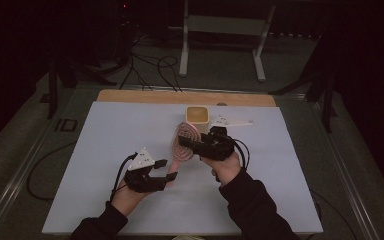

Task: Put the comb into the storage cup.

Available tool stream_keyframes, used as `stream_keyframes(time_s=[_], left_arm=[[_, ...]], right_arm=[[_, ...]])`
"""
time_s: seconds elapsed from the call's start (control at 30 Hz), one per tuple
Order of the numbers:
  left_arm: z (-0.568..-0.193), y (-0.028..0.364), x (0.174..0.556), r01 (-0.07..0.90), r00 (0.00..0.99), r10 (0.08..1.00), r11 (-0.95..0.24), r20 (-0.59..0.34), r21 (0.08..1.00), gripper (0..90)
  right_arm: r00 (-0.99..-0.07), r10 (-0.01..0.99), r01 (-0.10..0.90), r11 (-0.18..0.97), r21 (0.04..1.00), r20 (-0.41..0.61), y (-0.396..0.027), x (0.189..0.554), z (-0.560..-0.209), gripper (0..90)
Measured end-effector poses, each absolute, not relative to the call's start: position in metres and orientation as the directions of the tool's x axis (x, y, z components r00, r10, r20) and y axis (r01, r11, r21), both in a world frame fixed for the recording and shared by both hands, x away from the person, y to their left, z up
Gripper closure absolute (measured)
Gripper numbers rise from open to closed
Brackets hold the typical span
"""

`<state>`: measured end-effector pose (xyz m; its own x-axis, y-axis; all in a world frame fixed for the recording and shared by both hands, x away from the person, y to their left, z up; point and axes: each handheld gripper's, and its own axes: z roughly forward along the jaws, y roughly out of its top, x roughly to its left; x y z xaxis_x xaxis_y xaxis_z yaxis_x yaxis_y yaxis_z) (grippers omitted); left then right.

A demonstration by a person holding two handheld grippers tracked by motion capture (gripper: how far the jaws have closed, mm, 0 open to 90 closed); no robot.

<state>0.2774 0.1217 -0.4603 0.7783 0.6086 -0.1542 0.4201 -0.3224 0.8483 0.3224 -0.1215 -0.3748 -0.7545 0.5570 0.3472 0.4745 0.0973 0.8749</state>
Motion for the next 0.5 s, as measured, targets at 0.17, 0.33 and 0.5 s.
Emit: stream_keyframes(time_s=[0.17,0.33,0.5], left_arm=[[-0.4599,0.1232,0.2779,0.431,0.781,0.603,-0.327,-0.165,0.841,30.1],[-0.4603,0.1265,0.2782,0.437,0.778,0.606,-0.336,-0.164,0.834,20.5],[-0.4597,0.1289,0.2787,0.435,0.789,0.588,-0.334,-0.175,0.836,9.7]], right_arm=[[-0.761,0.560,0.458,0.107,0.883,0.327,-0.1249,0.3227,-0.3698,64.1],[-0.765,0.559,0.448,0.107,0.887,0.319,-0.1282,0.3238,-0.3661,64.2],[-0.766,0.561,0.444,0.109,0.890,0.314,-0.1303,0.3245,-0.3637,64.1]])
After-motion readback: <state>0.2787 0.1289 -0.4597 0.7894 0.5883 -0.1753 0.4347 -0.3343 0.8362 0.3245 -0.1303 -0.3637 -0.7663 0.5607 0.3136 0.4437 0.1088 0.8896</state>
